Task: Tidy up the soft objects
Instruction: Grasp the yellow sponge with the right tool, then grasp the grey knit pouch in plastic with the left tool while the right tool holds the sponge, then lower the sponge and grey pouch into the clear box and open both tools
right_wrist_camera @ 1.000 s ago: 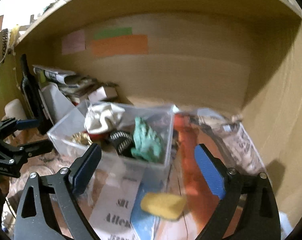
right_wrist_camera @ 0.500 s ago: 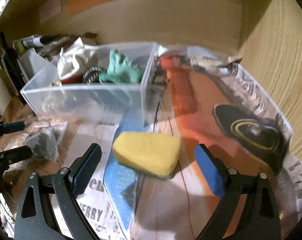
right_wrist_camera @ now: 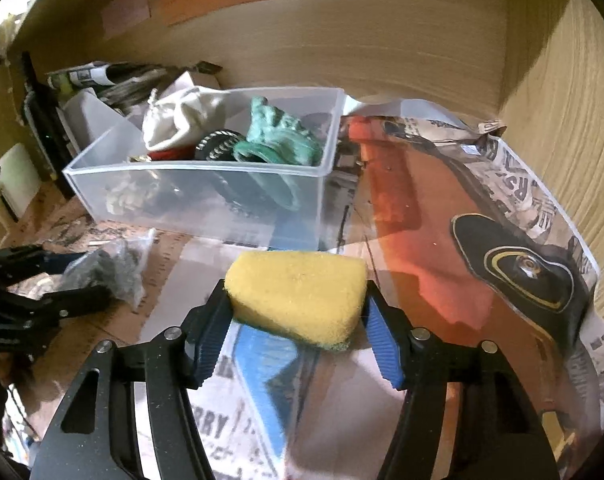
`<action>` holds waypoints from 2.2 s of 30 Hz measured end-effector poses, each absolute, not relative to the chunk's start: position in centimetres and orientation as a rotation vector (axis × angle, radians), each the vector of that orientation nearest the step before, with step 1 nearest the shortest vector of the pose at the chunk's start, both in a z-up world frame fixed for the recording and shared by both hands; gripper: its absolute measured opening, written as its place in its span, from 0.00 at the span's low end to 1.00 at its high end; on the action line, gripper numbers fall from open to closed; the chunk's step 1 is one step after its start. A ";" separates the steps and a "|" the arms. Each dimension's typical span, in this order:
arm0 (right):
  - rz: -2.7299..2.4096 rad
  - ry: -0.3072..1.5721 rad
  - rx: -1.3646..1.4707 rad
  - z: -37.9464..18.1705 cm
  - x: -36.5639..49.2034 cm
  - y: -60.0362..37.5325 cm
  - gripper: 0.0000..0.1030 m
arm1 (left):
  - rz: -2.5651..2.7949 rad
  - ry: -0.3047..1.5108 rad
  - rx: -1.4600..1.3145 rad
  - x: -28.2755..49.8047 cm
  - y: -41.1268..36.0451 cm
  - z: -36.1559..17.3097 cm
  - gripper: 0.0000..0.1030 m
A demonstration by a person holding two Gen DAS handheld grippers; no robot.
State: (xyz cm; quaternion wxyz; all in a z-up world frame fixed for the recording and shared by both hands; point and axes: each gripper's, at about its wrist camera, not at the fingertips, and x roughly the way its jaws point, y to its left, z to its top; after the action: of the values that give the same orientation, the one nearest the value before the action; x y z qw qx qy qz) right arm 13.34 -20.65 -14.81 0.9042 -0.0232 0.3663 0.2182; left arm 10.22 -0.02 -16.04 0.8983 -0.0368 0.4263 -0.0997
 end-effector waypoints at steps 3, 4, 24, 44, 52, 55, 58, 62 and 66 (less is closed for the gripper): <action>0.464 0.733 -0.053 -13.9 13.1 -20.2 0.58 | -0.199 0.854 -0.083 9.8 0.4 -15.0 0.47; 0.468 0.722 -0.055 -13.4 12.9 -20.1 0.58 | -0.194 0.842 -0.089 9.5 0.6 -14.6 0.47; 0.595 0.500 -0.062 -6.4 12.4 -15.9 0.59 | -0.130 0.650 -0.087 8.6 2.6 -8.5 0.52; 0.584 0.558 -0.027 -7.8 13.0 -16.4 0.60 | -0.163 0.819 -0.029 8.3 0.2 -15.1 0.32; 0.599 0.541 -0.025 -7.3 13.3 -15.8 0.60 | -0.123 0.668 -0.053 6.1 1.4 -10.2 0.31; 0.609 0.526 -0.026 -6.7 13.6 -15.4 0.60 | -0.090 0.599 -0.080 5.8 2.3 -8.1 0.31; 0.621 0.517 -0.028 -6.4 14.0 -14.8 0.60 | -0.074 0.552 -0.083 6.3 2.8 -6.4 0.32; 0.637 0.522 -0.034 -6.3 14.9 -13.6 0.60 | -0.046 0.517 -0.072 7.8 3.2 -5.2 0.32; 0.654 0.559 -0.039 -7.1 16.2 -12.1 0.60 | -0.011 0.522 -0.075 10.3 3.9 -5.2 0.32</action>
State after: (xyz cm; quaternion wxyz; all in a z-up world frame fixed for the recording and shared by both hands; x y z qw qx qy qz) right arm 16.22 -12.05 -7.10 0.9087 -0.0188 0.2712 0.3168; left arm 10.28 3.86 -5.17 0.9655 -0.0371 0.2579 -0.0053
